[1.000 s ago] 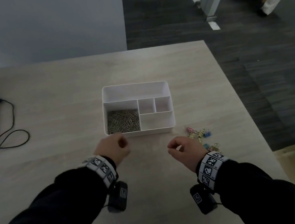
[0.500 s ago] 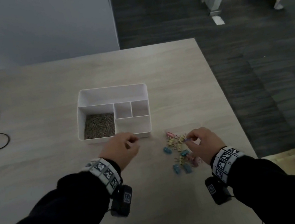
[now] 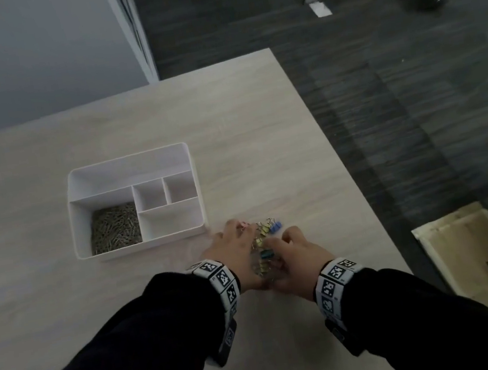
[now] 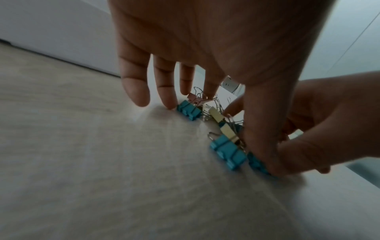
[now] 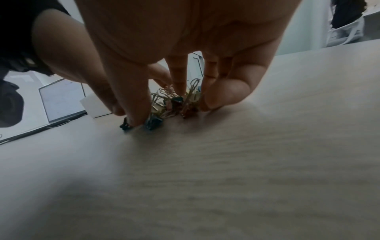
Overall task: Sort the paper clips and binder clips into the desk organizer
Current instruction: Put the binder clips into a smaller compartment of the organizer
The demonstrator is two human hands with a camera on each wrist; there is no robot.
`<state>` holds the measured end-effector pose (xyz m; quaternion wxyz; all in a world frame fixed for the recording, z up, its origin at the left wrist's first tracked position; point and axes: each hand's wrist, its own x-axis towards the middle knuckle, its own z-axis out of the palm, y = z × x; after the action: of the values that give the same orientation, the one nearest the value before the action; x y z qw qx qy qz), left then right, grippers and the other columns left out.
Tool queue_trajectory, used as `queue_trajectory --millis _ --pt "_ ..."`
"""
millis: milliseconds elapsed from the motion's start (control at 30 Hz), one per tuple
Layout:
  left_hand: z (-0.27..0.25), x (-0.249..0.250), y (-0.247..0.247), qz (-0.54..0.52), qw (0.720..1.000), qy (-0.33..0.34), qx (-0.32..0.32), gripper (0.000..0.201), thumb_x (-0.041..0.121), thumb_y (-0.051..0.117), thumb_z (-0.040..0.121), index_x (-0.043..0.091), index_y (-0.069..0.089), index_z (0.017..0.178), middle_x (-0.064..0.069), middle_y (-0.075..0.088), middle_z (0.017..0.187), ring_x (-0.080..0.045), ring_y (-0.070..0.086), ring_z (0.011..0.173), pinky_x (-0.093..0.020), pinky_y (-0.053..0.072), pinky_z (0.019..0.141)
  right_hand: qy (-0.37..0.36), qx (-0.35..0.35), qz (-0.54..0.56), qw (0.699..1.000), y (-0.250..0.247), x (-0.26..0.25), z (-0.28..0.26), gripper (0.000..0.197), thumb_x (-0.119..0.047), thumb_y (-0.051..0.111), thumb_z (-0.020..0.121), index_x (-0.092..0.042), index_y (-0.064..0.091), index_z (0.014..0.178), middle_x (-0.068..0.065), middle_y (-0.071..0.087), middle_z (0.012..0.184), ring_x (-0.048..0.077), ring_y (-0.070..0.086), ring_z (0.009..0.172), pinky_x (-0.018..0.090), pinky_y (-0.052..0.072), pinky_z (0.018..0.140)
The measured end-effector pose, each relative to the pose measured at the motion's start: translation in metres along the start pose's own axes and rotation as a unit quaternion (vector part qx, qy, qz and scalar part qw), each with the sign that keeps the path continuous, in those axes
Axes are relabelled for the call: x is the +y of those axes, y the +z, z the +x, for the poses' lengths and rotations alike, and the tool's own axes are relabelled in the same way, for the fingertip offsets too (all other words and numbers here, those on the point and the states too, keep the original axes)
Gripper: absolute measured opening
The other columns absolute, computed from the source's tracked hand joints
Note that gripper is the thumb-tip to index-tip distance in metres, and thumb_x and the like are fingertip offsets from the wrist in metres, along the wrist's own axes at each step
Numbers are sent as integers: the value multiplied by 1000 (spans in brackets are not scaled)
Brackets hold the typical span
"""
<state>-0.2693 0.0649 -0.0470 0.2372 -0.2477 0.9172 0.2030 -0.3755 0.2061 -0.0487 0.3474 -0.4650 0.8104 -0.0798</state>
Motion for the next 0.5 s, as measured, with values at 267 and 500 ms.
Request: queue_trajectory --millis 267,500 --pt "-14 -8 8 -77 997 8 20 53 27 66 70 26 48 120 -4 39 122 -29 59 94 -37 50 87 -29 -27 -18 999 1 -9 8 26 -28 57 82 -21 50 107 7 40 114 33 57 86 36 50 81" --pt "-24 -32 12 -175 983 -16 61 35 28 67 69 27 61 103 0 53 101 -19 56 93 -33 48 88 -41 -25 18 999 0 -13 11 22 -28 58 82 -21 57 103 3 46 107 26 55 92 37 49 84"
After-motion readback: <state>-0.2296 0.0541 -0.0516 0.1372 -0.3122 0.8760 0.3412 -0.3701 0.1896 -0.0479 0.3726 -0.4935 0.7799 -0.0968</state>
